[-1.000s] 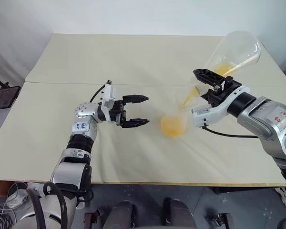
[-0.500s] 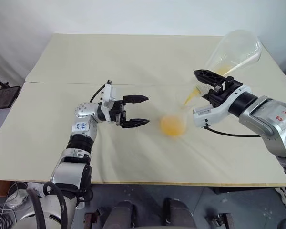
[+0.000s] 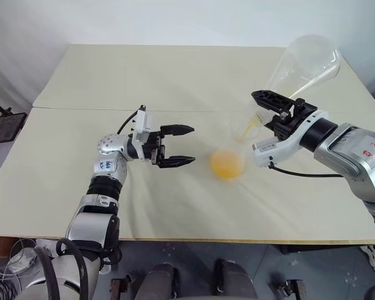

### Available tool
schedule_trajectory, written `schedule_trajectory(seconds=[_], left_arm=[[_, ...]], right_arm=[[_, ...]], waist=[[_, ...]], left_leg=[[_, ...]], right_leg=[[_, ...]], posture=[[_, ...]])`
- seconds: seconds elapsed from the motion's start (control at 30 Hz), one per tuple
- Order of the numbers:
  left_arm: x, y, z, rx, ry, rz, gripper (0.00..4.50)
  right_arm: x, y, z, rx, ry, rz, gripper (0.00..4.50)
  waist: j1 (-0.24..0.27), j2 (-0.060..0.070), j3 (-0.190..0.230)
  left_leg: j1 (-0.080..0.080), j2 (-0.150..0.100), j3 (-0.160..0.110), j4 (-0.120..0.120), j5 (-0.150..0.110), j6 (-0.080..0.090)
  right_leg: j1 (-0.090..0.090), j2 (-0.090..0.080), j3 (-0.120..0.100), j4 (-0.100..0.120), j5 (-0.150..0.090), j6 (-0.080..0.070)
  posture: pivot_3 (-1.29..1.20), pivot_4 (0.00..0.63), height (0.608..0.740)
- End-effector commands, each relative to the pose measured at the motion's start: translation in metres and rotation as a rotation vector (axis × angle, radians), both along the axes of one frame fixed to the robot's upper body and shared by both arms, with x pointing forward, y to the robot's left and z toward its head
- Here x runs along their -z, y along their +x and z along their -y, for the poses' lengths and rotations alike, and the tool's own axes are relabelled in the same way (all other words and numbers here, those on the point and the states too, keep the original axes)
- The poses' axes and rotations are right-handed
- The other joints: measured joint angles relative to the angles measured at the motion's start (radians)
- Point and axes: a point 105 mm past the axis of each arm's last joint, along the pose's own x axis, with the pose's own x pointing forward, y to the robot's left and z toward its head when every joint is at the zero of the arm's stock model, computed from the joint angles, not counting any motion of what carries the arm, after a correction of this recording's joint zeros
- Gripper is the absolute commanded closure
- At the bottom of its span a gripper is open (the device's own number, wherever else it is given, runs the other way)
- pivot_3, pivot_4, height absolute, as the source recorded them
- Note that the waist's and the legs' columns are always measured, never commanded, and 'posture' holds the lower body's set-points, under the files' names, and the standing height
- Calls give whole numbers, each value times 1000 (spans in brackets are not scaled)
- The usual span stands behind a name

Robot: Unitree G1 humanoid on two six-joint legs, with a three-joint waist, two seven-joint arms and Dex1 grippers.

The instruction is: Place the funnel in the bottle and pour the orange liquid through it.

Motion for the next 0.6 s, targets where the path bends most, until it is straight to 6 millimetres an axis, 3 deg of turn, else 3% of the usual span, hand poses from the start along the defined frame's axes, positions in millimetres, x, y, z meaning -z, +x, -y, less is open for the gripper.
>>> schedule_trajectory(seconds=[0.03, 0.6], left_arm=[[-11, 1, -1, 3, 7, 35, 0], [-12, 4, 0, 0, 7, 35, 0]], right_arm=[[-24, -6, 4, 1, -9, 100, 1690], [-24, -6, 2, -28, -53, 110, 1690]], waist=[[0, 0, 0], [0, 0, 0]], left_leg=[[0, 0, 0, 0, 0, 0], [0, 0, 0, 0, 0, 0]], right_leg=[[0, 0, 0, 0, 0, 0], [0, 0, 0, 0, 0, 0]], posture=[[0, 150, 740], [0, 150, 740]])
